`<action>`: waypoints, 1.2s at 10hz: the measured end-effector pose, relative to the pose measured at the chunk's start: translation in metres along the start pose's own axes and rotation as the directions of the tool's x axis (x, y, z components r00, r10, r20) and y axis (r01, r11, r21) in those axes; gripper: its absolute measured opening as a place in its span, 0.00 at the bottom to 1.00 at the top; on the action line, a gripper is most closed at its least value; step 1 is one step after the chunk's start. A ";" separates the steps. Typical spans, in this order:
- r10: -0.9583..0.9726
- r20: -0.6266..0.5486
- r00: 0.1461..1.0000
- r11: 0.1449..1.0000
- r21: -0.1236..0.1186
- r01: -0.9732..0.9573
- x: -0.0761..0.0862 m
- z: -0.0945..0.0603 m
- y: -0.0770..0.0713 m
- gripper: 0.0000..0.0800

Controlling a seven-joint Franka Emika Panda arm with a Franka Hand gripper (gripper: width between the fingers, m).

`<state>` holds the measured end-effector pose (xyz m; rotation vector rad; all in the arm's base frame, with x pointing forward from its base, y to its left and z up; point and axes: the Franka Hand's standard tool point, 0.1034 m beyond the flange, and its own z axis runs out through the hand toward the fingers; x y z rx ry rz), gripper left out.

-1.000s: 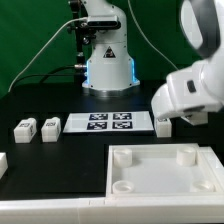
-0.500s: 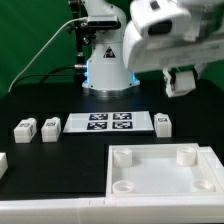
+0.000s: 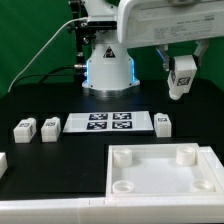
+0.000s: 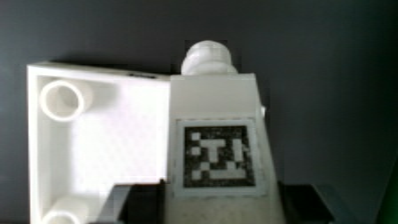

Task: Assemble one leg

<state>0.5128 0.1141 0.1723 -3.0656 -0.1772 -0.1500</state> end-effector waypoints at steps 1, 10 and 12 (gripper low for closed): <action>-0.003 -0.109 0.994 1.000 0.000 0.003 -0.001 0.000 0.000 0.37; -0.076 -0.351 0.933 0.996 0.007 0.084 0.087 0.031 0.011 0.37; -0.076 -0.350 0.934 0.996 0.007 0.083 0.087 0.031 0.012 0.37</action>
Offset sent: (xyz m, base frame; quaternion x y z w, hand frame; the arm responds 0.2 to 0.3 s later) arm 0.0000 0.0000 0.0000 0.0000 0.0000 0.0000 1.0000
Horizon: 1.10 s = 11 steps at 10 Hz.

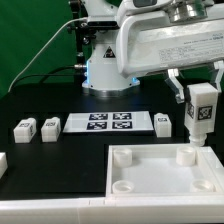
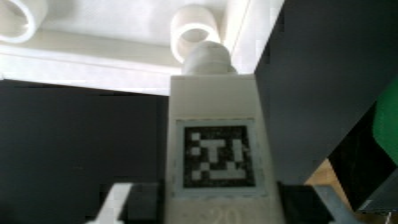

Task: Assemble one leg

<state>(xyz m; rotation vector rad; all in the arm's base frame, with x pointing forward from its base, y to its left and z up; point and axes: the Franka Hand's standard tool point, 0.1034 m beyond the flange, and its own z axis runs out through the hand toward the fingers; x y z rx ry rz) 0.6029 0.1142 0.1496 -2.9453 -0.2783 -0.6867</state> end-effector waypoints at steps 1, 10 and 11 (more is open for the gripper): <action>0.000 -0.003 1.000 1.000 0.000 0.000 0.000 0.001 0.000 0.37; -0.031 -0.008 1.000 0.999 0.009 0.031 -0.013 0.050 0.011 0.37; -0.031 -0.012 0.999 0.999 0.009 0.031 -0.012 0.051 0.011 0.37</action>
Offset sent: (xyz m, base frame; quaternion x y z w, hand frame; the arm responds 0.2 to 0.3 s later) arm 0.0337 -0.0052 -0.0029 0.0252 0.0473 0.0001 0.9986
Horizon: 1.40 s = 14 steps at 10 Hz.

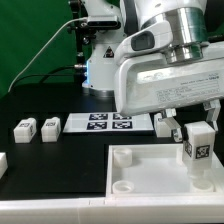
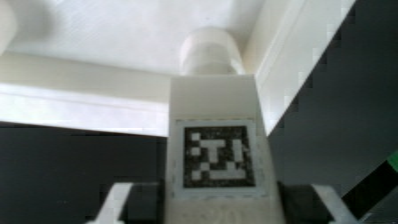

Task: Assemble one leg

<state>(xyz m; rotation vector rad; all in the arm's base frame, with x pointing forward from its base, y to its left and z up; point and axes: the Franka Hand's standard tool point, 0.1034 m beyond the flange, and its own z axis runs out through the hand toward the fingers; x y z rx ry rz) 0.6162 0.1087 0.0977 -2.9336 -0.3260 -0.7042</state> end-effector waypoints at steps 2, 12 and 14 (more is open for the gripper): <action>-0.002 -0.016 1.000 1.000 -0.001 0.002 0.004 0.002 0.001 0.37; -0.006 -0.061 0.998 1.000 0.000 0.006 0.000 0.015 -0.006 0.37; -0.013 -0.055 0.998 1.000 0.000 0.013 0.001 0.015 -0.005 0.37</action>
Offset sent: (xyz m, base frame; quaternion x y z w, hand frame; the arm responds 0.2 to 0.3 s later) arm 0.0121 0.0107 -0.0072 -0.0110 0.0021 0.0143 0.9998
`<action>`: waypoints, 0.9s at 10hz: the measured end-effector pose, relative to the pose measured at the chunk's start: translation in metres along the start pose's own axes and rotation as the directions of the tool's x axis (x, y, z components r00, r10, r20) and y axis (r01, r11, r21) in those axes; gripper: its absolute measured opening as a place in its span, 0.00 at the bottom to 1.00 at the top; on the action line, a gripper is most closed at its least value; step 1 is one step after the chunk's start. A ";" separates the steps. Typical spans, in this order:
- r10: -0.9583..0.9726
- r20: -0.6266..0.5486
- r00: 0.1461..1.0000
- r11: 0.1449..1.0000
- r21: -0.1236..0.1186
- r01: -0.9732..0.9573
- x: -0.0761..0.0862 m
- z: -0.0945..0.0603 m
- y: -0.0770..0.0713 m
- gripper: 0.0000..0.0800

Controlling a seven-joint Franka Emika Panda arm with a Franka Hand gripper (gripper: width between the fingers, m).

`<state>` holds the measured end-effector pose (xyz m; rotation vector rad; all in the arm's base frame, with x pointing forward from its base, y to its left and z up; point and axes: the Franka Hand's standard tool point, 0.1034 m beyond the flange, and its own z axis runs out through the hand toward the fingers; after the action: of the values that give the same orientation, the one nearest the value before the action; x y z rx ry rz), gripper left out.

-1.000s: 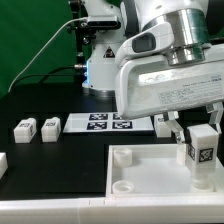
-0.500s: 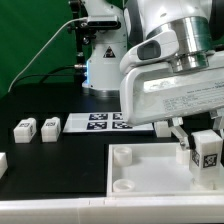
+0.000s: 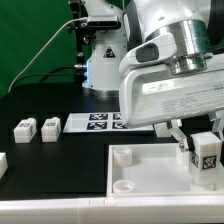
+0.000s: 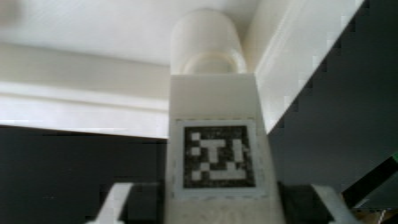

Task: Assemble one leg

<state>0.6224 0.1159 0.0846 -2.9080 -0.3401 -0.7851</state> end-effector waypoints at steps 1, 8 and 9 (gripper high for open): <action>0.000 -0.007 1.000 1.000 -0.001 0.000 0.000 0.000 0.000 0.37; 0.000 -0.020 1.000 1.000 -0.003 0.000 0.002 0.001 0.000 0.80; 0.000 -0.020 1.000 1.000 -0.003 0.000 0.002 0.001 0.000 0.81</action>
Offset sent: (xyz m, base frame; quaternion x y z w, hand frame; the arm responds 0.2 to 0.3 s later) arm 0.0000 0.0000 0.0000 0.0000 0.0000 0.0000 1.0000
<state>0.6241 0.1161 0.0848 -2.9006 -0.3372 -0.8142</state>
